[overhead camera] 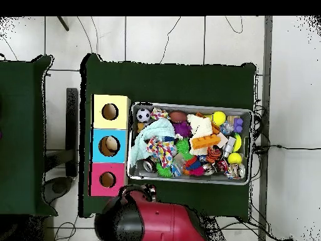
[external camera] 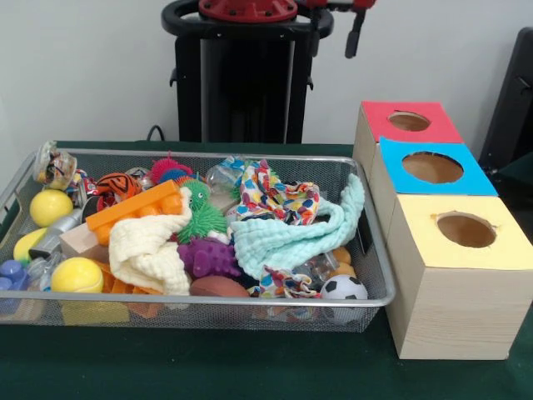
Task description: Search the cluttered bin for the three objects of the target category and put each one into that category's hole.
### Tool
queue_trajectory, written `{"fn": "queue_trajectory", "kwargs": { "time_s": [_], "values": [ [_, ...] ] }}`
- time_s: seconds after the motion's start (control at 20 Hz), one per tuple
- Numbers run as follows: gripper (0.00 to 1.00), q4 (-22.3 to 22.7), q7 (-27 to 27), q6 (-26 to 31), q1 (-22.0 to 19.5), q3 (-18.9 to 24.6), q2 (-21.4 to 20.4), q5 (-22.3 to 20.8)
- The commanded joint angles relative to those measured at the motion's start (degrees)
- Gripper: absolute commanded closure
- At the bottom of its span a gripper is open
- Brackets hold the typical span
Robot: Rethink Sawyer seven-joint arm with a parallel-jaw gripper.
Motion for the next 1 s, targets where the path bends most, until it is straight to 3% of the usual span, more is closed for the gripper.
{"fn": "queue_trajectory", "kwargs": {
  "time_s": [0.05, 0.5, 1.0],
  "values": [
    [0.00, 1.53, -0.08, -7.96, -5.39, 4.94, 7.17, -6.09],
    [0.00, -0.72, 1.02, -10.48, -7.56, 6.43, 11.61, -9.51],
    [0.00, -2.89, 2.02, -10.94, -8.95, 8.13, 12.87, -10.68]
  ]
}}
